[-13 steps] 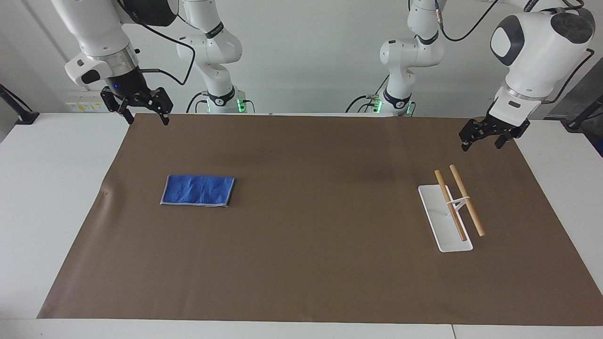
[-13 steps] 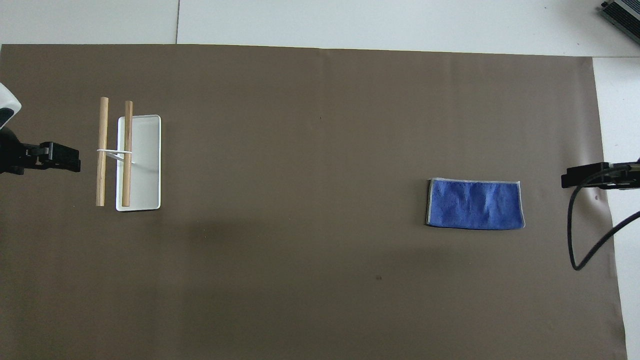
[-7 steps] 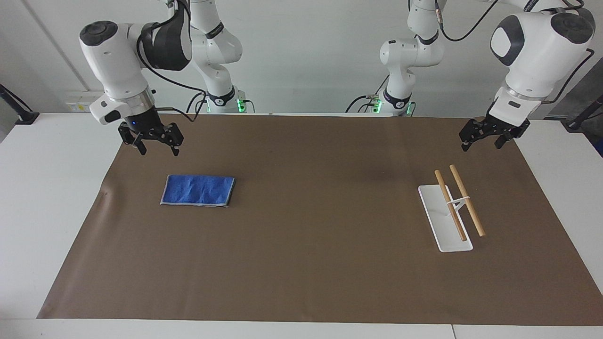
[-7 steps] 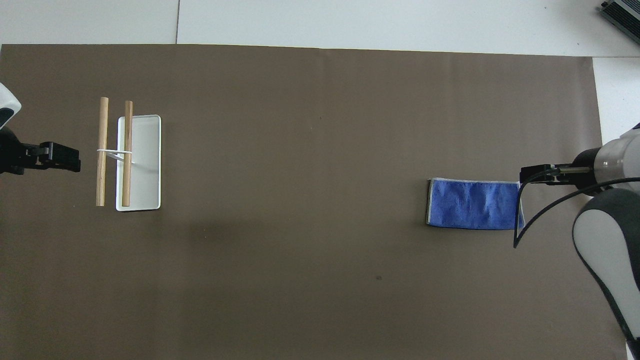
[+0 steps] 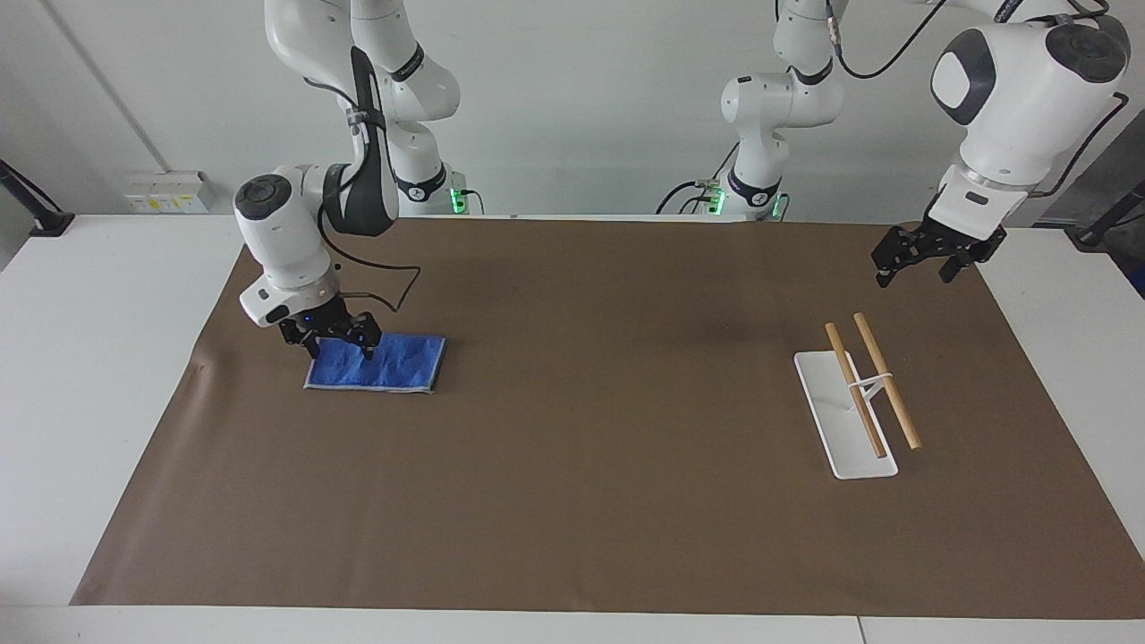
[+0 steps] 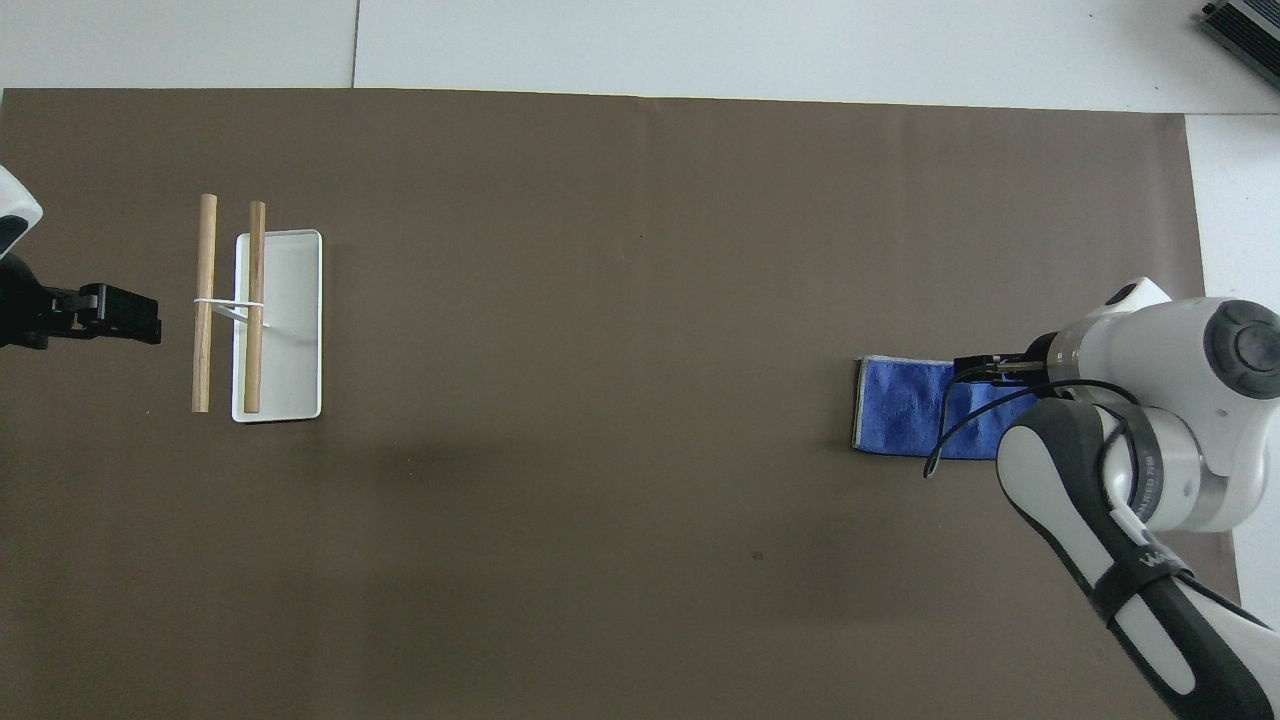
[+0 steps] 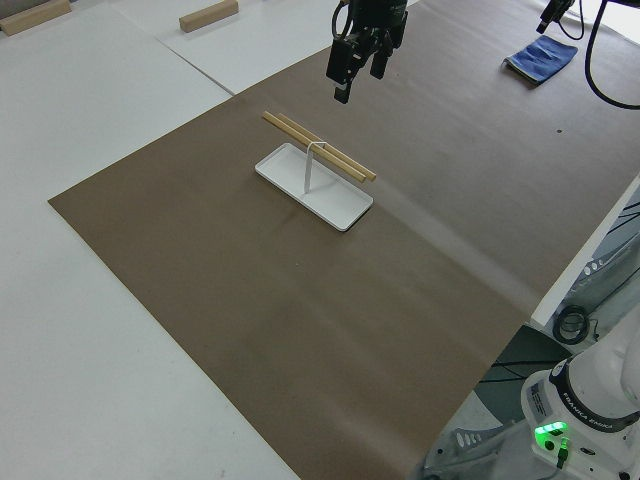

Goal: Right arm passes towel to left arm to hang
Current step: 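Lower the right gripper onto the blue towel and grasp its edge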

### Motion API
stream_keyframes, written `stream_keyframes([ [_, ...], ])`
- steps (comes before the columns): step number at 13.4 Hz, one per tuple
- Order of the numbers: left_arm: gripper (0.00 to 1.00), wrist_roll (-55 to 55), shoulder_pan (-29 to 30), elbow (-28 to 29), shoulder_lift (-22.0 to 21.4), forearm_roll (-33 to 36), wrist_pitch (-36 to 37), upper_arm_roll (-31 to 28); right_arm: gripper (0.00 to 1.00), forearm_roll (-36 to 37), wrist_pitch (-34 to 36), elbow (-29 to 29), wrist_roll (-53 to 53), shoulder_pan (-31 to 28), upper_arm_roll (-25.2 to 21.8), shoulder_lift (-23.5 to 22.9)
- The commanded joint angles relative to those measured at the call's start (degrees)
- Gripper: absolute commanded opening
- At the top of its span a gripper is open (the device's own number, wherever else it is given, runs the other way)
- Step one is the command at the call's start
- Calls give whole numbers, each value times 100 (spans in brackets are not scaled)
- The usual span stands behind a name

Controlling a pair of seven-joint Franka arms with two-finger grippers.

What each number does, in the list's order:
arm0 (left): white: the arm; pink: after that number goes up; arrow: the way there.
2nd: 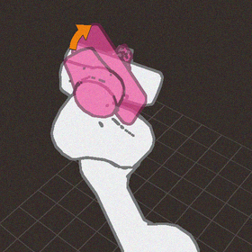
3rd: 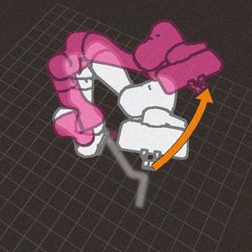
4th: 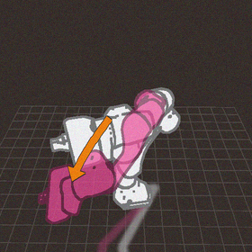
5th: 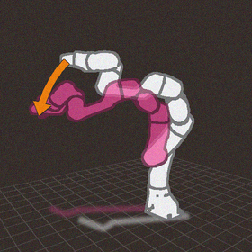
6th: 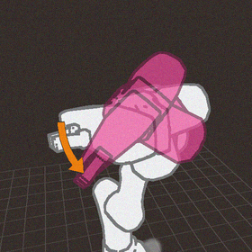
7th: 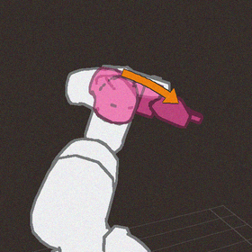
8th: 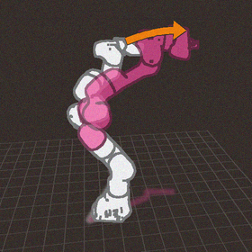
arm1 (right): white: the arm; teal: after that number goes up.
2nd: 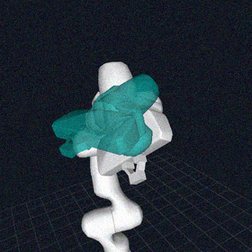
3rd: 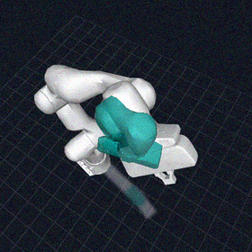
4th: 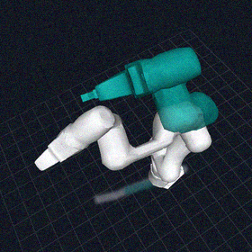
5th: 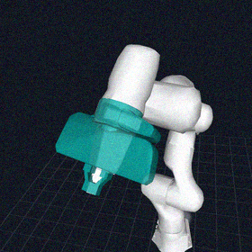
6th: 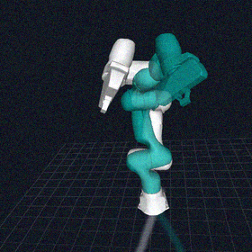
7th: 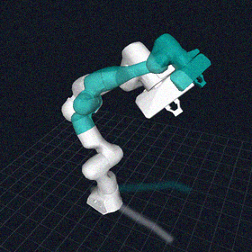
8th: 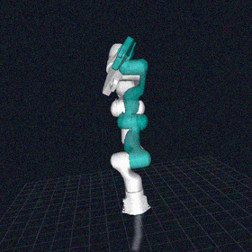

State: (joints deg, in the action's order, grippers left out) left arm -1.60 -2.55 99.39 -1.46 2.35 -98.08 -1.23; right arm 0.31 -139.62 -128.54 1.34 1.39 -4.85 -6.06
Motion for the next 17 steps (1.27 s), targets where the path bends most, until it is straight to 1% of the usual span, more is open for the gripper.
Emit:
stream_keyframes([
  [1,100,37,9,72,-65,-85,8,-9,100,-146,-294,-241,243,-24,28,-9],
  [3,100,46,9,72,-65,-85,8,-9,100,-181,-407,-355,428,-42,28,-79],
  [4,100,54,17,72,-65,-85,8,-9,100,-329,-486,-486,480,-33,28,-79],
  [5,100,72,18,72,-65,-85,-18,-17,100,-565,-487,-540,542,-25,28,-71],
  [6,100,63,18,72,-65,-85,8,-18,100,-646,-487,-549,682,-33,19,-71],
  [8,100,54,9,72,-65,-85,8,-9,100,-647,-478,-549,893,-86,19,-71],
  [14,100,46,-62,72,-65,-85,-18,-9,100,-647,-496,-575,938,-103,19,-123],
  [15,100,28,-62,72,-65,-85,-18,-9,99,-647,-496,-575,938,-104,19,-132],
  [16,100,45,-44,54,-65,-85,-18,-9,87,-647,-505,-575,929,-104,19,-158],
  [17,100,46,-44,54,-74,-85,8,-17,74,-647,-514,-575,929,-104,19,-167],
])
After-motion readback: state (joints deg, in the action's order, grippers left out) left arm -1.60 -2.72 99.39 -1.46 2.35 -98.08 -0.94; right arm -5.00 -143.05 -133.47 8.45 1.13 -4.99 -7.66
